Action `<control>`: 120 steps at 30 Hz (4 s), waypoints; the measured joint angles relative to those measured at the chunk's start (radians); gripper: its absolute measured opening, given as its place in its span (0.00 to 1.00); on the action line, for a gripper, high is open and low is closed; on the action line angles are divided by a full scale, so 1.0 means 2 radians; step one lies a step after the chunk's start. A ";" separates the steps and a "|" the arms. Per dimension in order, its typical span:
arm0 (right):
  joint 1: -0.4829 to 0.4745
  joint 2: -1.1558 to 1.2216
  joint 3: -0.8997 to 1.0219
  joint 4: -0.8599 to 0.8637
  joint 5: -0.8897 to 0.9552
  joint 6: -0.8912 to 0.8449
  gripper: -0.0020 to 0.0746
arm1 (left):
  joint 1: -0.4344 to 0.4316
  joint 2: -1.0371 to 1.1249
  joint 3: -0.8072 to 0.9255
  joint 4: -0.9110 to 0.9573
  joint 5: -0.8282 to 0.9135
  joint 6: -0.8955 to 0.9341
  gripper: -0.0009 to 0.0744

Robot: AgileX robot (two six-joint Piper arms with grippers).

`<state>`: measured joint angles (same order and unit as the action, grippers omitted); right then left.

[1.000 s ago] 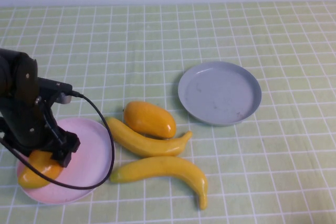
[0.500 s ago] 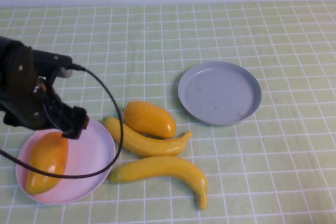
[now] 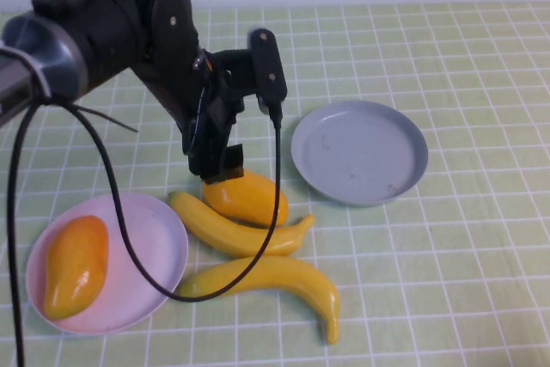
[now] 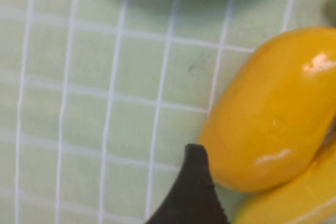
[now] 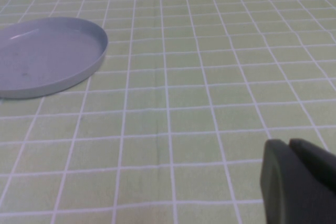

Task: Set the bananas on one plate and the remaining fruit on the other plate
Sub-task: Put one type of fruit in the left plate, then put another type of fruit in the right plate

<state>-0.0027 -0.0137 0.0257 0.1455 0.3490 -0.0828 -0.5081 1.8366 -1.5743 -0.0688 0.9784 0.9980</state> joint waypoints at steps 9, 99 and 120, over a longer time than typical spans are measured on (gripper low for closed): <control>0.000 0.000 0.000 0.000 0.000 0.000 0.01 | 0.000 0.074 -0.019 -0.018 0.005 0.198 0.66; 0.000 0.000 0.000 0.000 0.000 0.000 0.01 | 0.066 -0.109 0.240 0.018 0.005 -0.484 0.79; 0.000 0.000 0.000 0.000 0.000 0.000 0.01 | 0.060 -0.498 0.371 0.020 -0.112 -0.484 0.03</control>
<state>-0.0027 -0.0137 0.0257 0.1455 0.3490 -0.0828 -0.3890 0.8402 -0.8331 -0.0298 0.7548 0.0307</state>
